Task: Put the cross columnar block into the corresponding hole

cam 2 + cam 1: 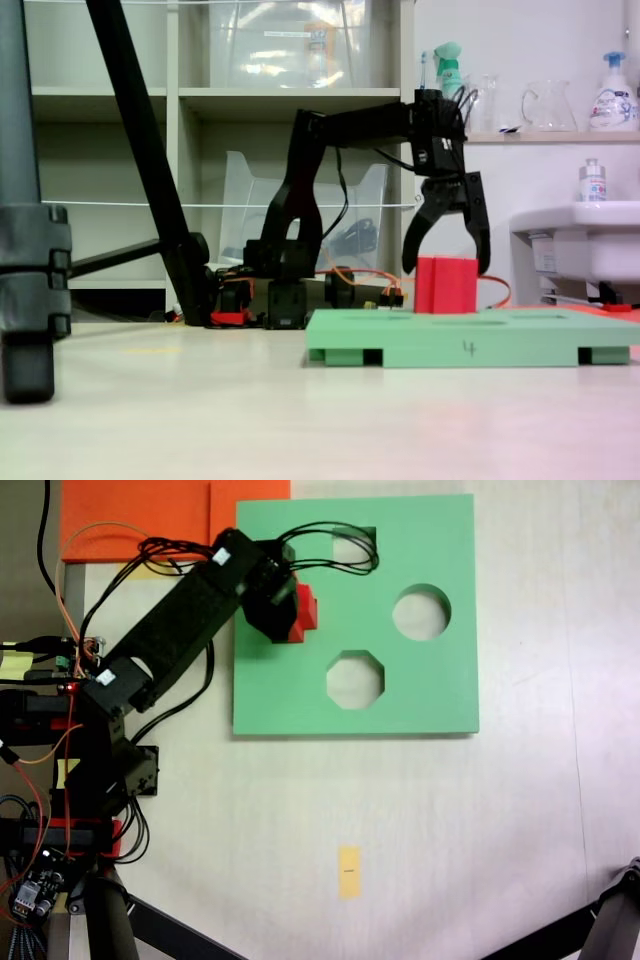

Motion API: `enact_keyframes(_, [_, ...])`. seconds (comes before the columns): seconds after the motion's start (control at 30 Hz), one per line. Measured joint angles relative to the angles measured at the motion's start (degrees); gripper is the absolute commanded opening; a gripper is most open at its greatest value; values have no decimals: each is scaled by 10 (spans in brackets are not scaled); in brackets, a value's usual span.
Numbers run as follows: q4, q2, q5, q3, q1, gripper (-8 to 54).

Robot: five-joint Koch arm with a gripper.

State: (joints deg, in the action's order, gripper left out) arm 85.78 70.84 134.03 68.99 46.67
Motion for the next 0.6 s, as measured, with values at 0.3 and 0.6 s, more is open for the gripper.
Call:
enact_keyframes(0.3, [-6, -25, -17, -16, 0, 512])
enact_keyframes(0.6, [4, 138, -198, -69, -1, 519])
